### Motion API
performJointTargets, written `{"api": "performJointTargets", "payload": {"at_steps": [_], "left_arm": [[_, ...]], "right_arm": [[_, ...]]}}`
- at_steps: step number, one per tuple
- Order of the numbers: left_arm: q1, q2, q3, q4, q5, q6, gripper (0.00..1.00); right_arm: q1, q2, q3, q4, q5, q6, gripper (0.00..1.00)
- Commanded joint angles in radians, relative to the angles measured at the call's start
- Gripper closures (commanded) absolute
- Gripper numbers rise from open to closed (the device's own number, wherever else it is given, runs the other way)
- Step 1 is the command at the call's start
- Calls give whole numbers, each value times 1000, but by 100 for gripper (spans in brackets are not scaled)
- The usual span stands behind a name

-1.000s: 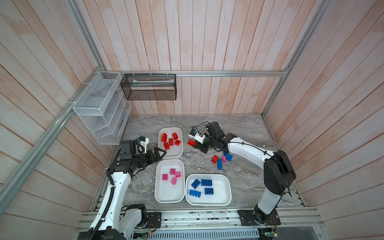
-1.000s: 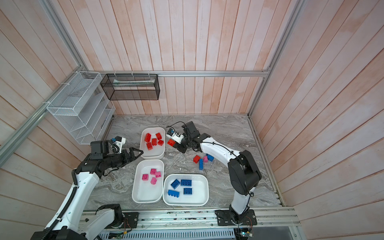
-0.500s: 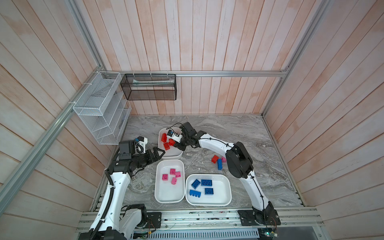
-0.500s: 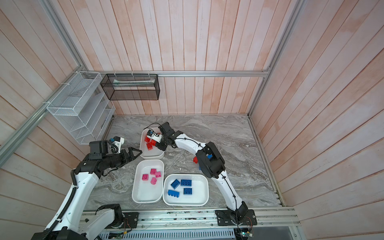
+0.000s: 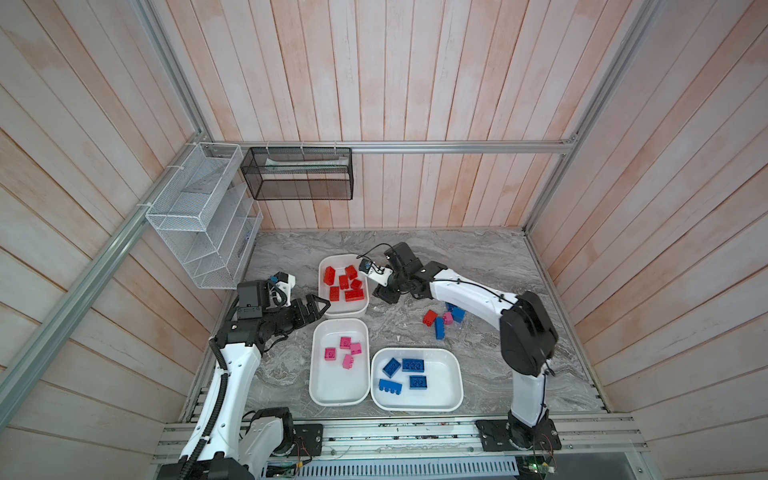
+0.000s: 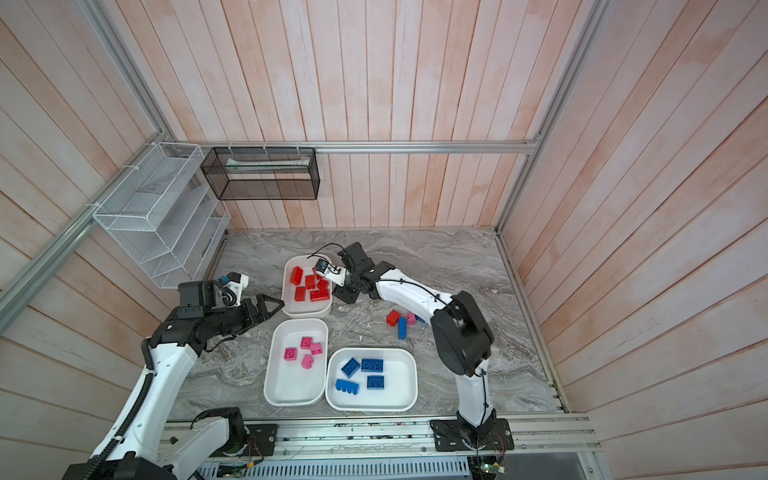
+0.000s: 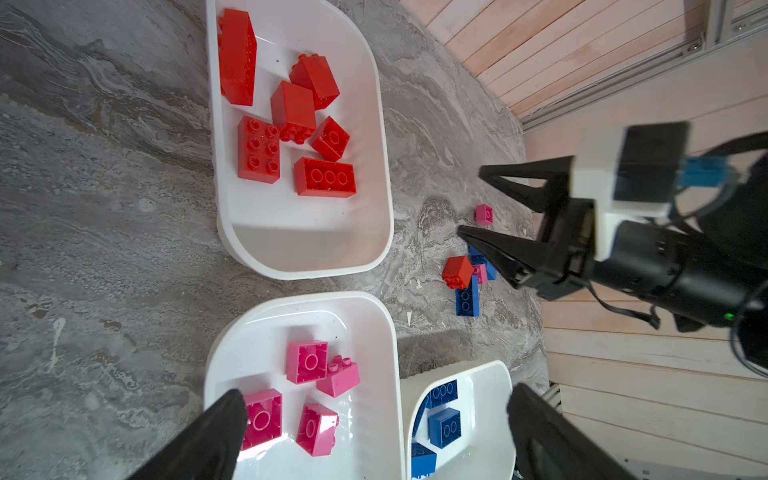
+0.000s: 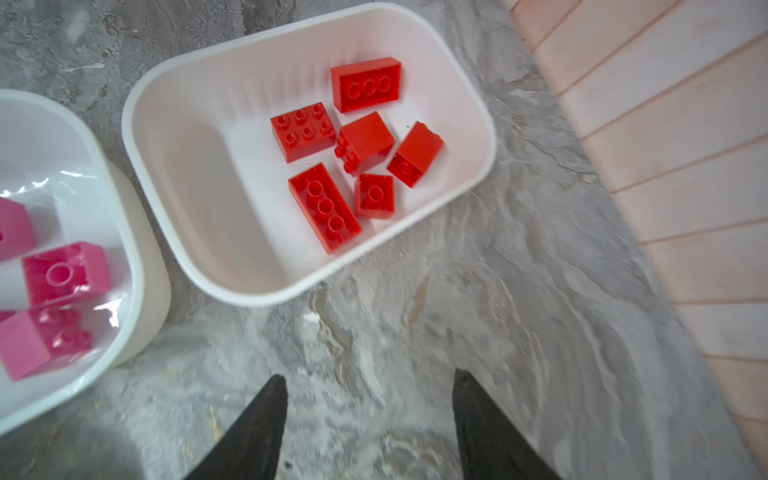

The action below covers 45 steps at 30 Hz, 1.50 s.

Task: Sort the legos into containers by color
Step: 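Carry the red brick to the farthest tub and release it, then reach the right gripper back to the pile and grasp the last red brick, then carry the red brick to the farthest tub and release it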

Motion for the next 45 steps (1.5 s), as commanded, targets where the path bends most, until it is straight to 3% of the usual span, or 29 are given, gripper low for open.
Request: {"api": "performJointTargets", "payload": {"at_steps": [1, 5, 7, 10, 17, 21, 30, 38, 42, 45], "left_arm": [[6, 5, -7, 37, 44, 5, 0], [7, 17, -20, 54, 53, 5, 0], [6, 23, -25, 65, 55, 5, 0], [6, 30, -32, 80, 60, 2, 0], [6, 34, -42, 89, 68, 5, 0], [6, 30, -50, 83, 66, 7, 0], [6, 18, -50, 66, 60, 16, 0], [6, 15, -51, 65, 57, 15, 0], [6, 15, -48, 60, 56, 17, 0], [7, 15, -42, 57, 55, 17, 0]], "right_arm": [[-31, -137, -125, -51, 88, 145, 34], [-35, -261, -213, -152, 123, 354, 35], [-35, -314, -266, -200, 68, 399, 35], [-36, -379, -379, -187, 108, 449, 34], [-60, -335, -463, -148, 183, 367, 32], [-119, -229, -413, -136, 121, 320, 32], [-149, -45, -347, -91, 73, 253, 34], [-164, 51, -306, -93, 79, 221, 52], [-166, 47, -293, -103, 78, 216, 68], [-163, 24, -251, -140, 63, 218, 70]]}}
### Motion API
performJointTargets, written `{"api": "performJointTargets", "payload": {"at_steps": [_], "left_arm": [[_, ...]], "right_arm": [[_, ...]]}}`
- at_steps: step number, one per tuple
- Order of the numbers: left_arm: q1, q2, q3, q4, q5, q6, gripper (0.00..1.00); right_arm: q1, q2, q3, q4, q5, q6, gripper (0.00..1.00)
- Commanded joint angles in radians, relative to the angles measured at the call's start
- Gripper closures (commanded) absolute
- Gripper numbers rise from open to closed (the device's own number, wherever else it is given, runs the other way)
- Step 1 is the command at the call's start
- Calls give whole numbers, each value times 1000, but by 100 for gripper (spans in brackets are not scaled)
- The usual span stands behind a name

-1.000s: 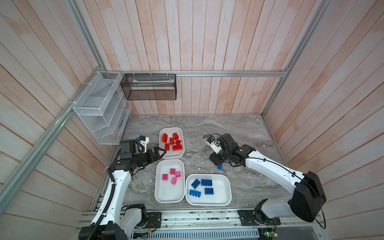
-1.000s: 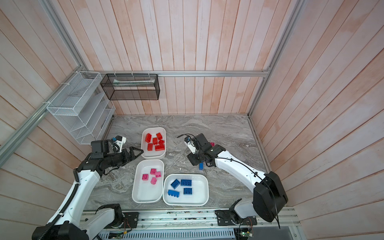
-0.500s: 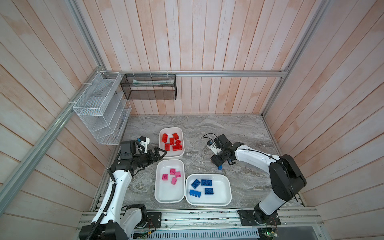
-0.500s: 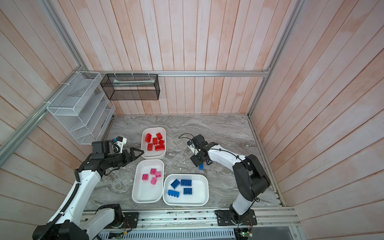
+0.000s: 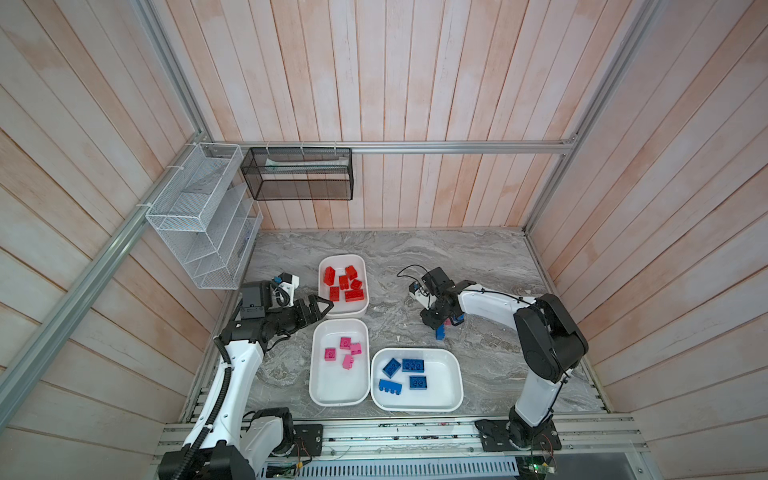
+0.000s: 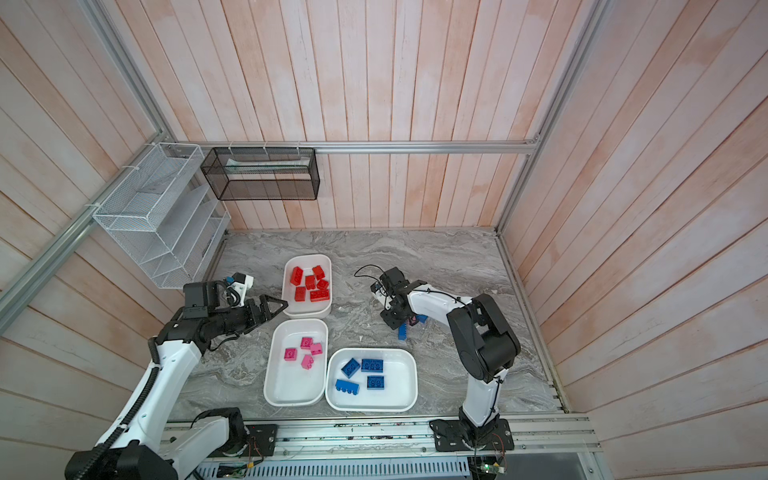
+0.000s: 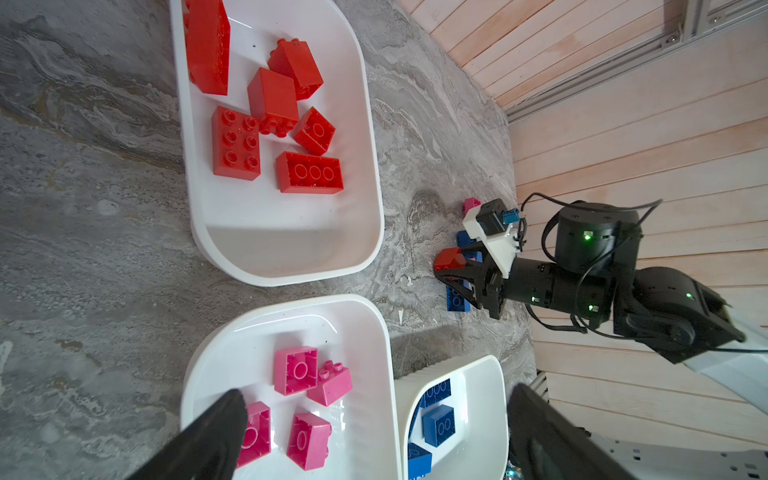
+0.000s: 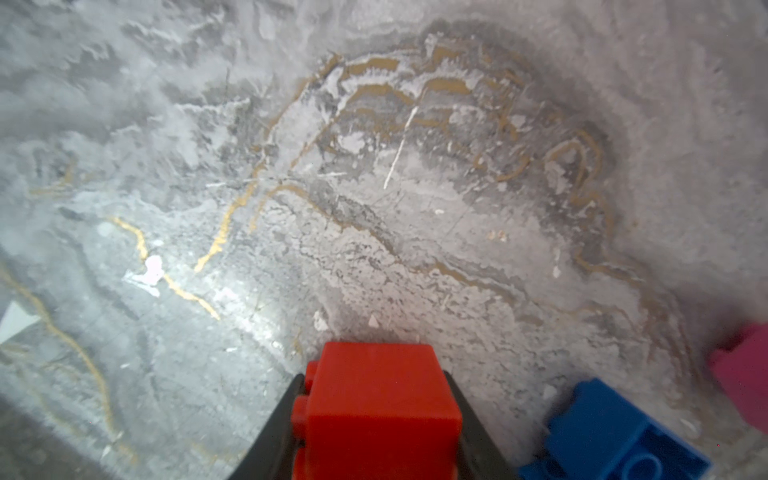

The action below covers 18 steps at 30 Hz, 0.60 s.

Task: Sort the legos into containers by color
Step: 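Carry the red brick to the farthest tub and release it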

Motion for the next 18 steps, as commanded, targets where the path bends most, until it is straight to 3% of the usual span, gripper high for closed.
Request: {"api": "performJointTargets", "payload": {"at_steps": [1, 9, 18], "left_arm": [[5, -16, 3, -10, 4, 17, 0], [5, -19, 22, -34, -37, 25, 0], [16, -46, 28, -76, -79, 40, 0]], "right_arm": [[1, -23, 76, -53, -32, -4, 71], [154, -21, 292, -38, -148, 42, 71], [257, 207, 561, 12, -248, 62, 71]]}}
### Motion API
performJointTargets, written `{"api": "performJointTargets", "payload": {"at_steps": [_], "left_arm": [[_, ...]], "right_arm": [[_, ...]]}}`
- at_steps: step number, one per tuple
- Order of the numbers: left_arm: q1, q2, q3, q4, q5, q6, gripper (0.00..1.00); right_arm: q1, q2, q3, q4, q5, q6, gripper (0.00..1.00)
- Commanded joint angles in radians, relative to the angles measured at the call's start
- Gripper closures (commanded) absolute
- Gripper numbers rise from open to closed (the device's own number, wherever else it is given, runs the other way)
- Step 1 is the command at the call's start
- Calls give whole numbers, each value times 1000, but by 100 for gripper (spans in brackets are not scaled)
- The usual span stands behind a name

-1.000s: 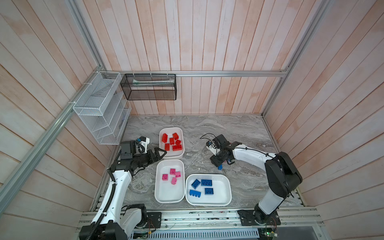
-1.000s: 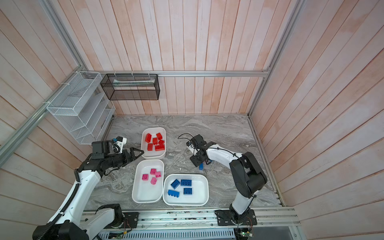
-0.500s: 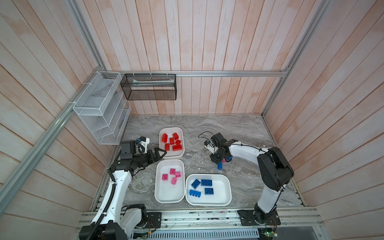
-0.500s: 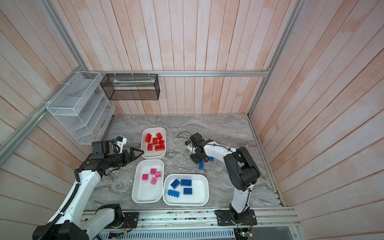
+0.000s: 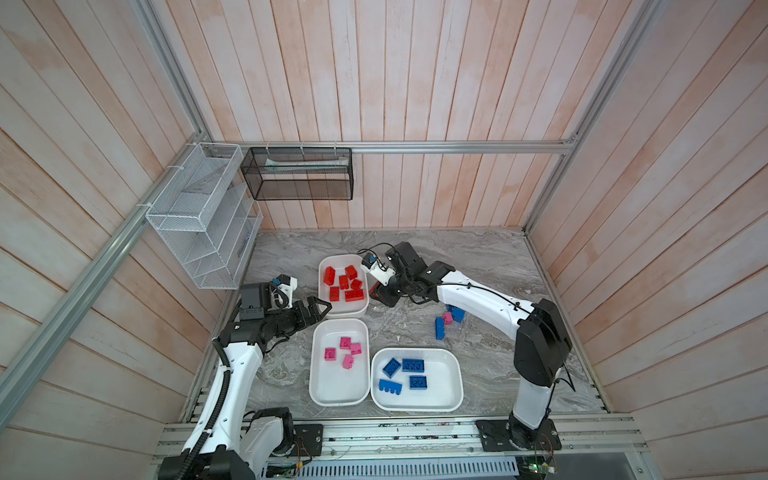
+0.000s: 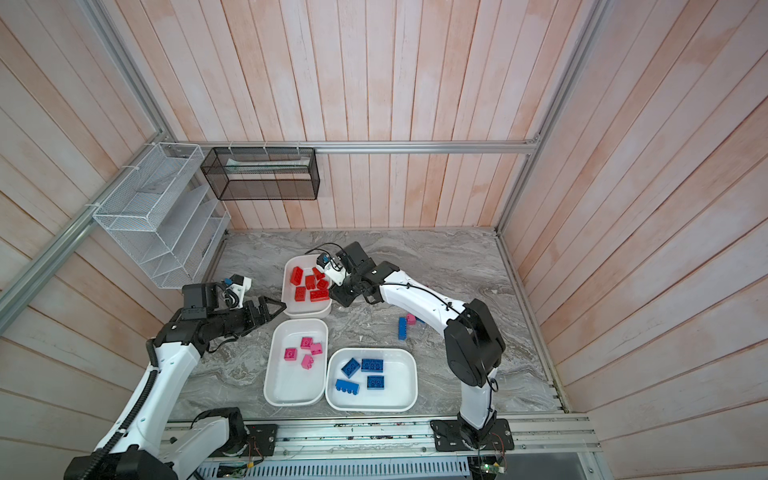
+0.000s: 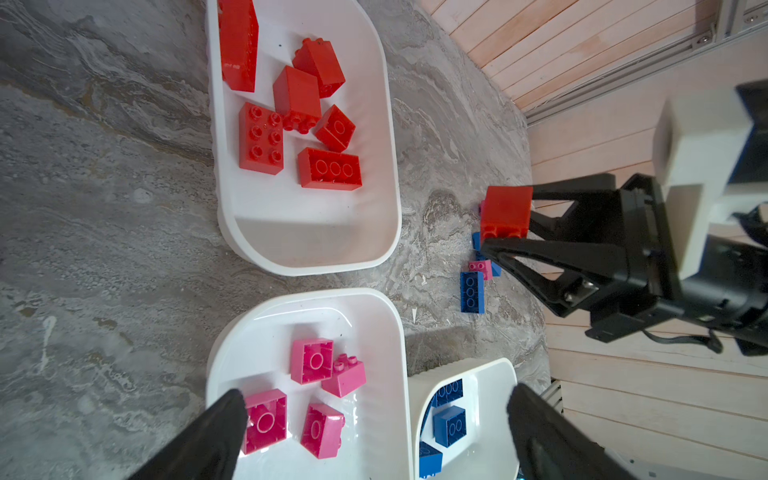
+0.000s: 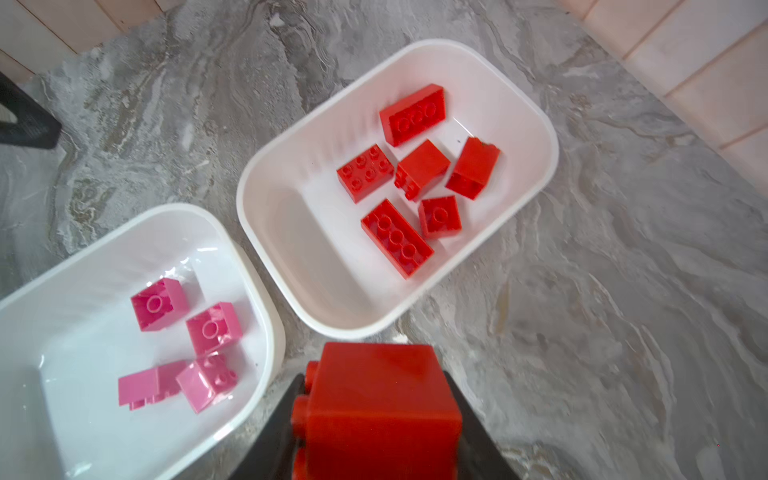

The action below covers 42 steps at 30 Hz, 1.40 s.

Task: Sort the legos into containers by color
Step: 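Carry the red brick to the farthest tub and release it, then move the right gripper back over the blue and pink bricks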

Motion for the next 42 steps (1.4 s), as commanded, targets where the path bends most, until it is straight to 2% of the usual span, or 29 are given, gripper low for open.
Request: {"api": "performJointTargets", "payload": {"at_steps": [1, 7, 12, 16, 23, 29, 34, 37, 42], "left_arm": [[11, -22, 24, -29, -25, 31, 0], [21, -32, 22, -40, -28, 36, 0], [31, -33, 19, -49, -19, 45, 0], [35, -29, 11, -38, -14, 45, 0], [37, -19, 8, -26, -8, 45, 0], [38, -18, 13, -27, -2, 48, 0], [38, -13, 11, -21, 12, 49, 0], [38, -15, 9, -13, 36, 42, 0], [38, -22, -9, 19, 94, 9, 0]], "right_arm": [[11, 124, 88, -18, -62, 8, 71], [48, 312, 294, -101, -80, -40, 71], [53, 422, 423, -248, 8, -106, 70], [51, 409, 410, -282, 71, -143, 66], [49, 375, 407, -325, 81, -142, 49], [41, 251, 352, -311, 137, -129, 43], [4, 49, 153, -274, 193, -79, 41], [-38, -104, -10, -256, 213, 20, 39], [-103, -349, -301, -246, 227, 303, 38]]}}
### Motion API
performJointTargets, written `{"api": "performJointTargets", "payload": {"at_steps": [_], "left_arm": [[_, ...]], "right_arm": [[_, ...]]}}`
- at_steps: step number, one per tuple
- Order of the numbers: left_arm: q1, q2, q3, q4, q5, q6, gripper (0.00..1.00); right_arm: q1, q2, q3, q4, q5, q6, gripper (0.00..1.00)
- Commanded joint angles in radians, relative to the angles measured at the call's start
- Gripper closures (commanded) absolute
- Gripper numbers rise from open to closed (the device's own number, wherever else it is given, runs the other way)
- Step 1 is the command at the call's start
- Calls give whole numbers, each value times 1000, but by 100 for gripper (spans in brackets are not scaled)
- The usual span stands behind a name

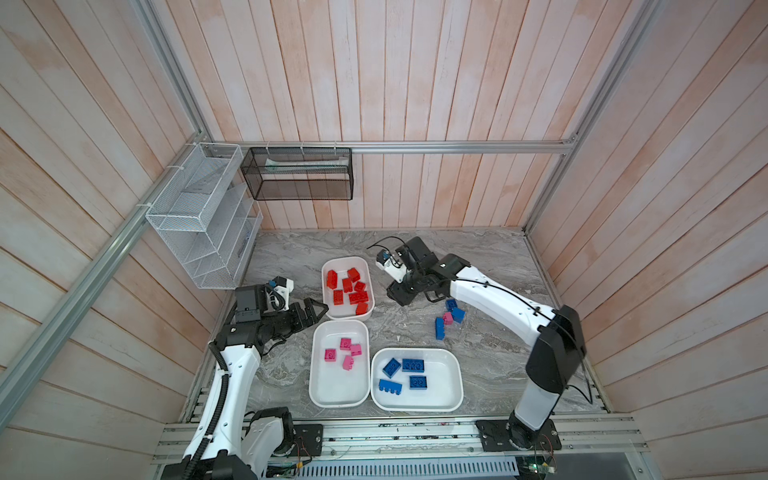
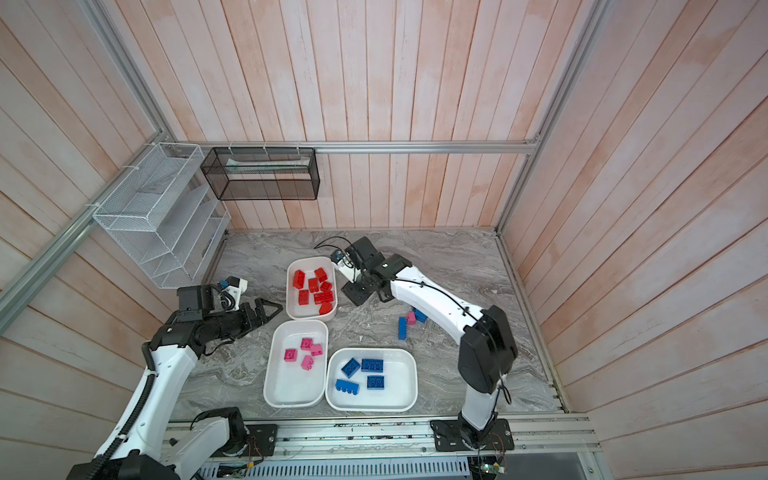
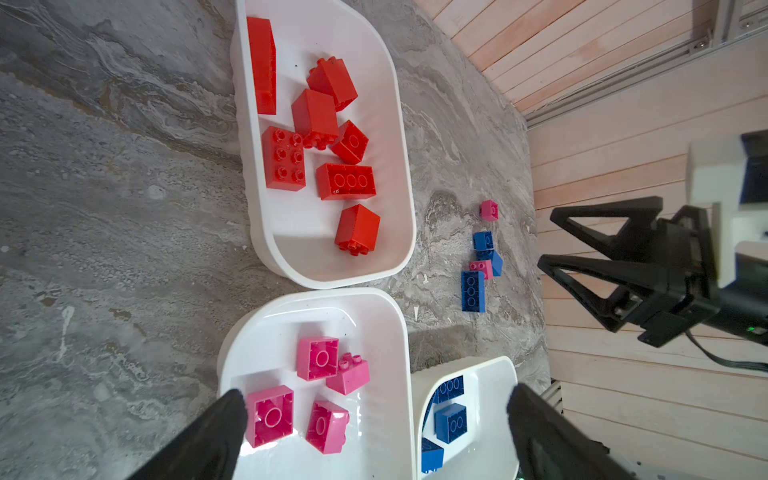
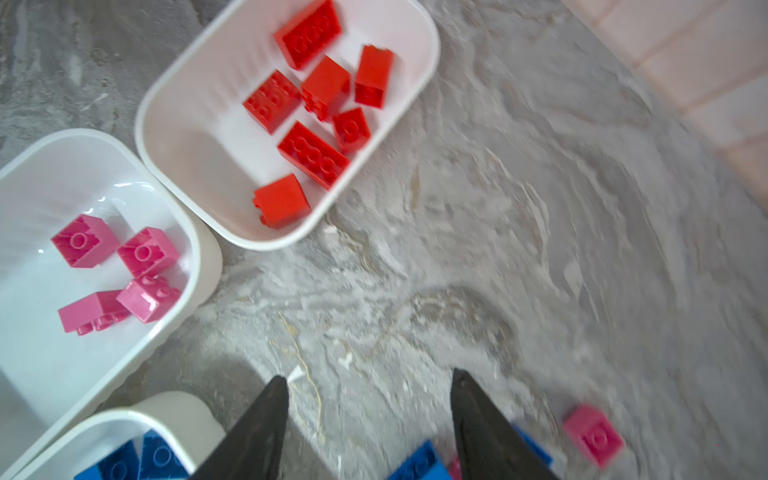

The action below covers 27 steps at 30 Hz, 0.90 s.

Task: Sort the legos into containers by color
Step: 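Move the right gripper back over the blue and pink bricks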

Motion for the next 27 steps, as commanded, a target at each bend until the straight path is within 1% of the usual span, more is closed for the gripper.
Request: {"api": "performJointTargets", "payload": {"at_steps": [1, 3, 4, 6, 9, 12, 15, 19, 23, 27], "left_arm": [[5, -10, -13, 45, 68, -20, 0], [5, -11, -21, 63, 90, -37, 0], [3, -12, -27, 71, 101, -46, 0], [2, -18, -37, 93, 123, -68, 0], [1, -19, -48, 111, 142, -85, 0], [-1, -18, -50, 113, 143, -89, 0], [-3, -19, -48, 111, 145, -88, 0], [-4, -21, -48, 113, 148, -94, 0], [-13, -25, -50, 119, 148, -107, 0], [-25, -29, -55, 129, 158, -120, 0]], "right_arm": [[-14, -100, -168, -12, 49, 243, 37], [-20, -175, -275, -7, 96, 349, 36], [-26, -201, -317, 1, 100, 388, 36], [-58, -250, -404, 26, 96, 471, 36], [-94, -286, -492, 95, 78, 541, 36], [-138, -275, -545, 164, 49, 573, 38], [-170, -228, -555, 192, -8, 568, 40], [-173, -160, -562, 237, -18, 581, 45], [-173, -96, -569, 280, -23, 592, 51], [-169, -41, -559, 259, 11, 582, 63]]}}
